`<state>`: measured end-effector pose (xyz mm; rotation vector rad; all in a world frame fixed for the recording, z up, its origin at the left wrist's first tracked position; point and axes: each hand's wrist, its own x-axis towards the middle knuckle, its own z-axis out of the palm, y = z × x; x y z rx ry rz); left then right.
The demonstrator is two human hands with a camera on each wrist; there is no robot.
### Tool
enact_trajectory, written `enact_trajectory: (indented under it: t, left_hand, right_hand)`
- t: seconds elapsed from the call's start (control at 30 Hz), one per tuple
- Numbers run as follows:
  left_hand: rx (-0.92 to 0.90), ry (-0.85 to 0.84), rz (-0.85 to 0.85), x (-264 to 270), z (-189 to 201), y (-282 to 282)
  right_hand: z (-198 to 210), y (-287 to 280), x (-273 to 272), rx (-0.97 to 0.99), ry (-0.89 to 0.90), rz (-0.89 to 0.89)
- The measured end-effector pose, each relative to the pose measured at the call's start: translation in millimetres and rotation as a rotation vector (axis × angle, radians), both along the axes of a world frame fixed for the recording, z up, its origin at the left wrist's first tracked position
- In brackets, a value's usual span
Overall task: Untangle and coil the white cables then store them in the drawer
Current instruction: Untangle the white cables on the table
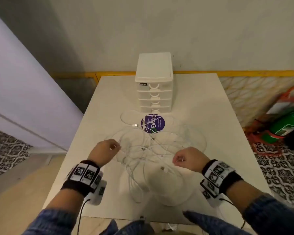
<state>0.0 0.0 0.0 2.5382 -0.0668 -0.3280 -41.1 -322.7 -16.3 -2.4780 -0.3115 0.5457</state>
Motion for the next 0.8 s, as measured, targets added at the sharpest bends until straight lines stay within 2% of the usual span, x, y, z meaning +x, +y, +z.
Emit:
enact_trajectory:
  t: [0.2,0.37,0.43,0.6,0.7,0.8]
  left_hand:
    - [0.026,-0.058,0.083,43,-13,-10]
    - [0.093,-0.036,0.065,95,-19,-14]
    - [0.102,-0.016,0.01,113,-23,-23]
    - [0.212,-0.003,-0.217,145,-47,-41]
    - [0.314,0.05,-0.309,155,-64,-43]
    - [0.402,0.031,-0.361,159,-71,-43]
  right_hand:
    - [-25,48,-4,-0.35,0.036,0.188]
    - [-35,54,3,-0.378,0.06,0.16]
    - [-36,52,3,-0.342,0.032,0.14]
    - [-18,53,2,-0.078,0.004,0.05]
    - [5,49,5,0.12,-0.01,-0.107]
    - [30,39,14,0.244,-0.119,-0.249]
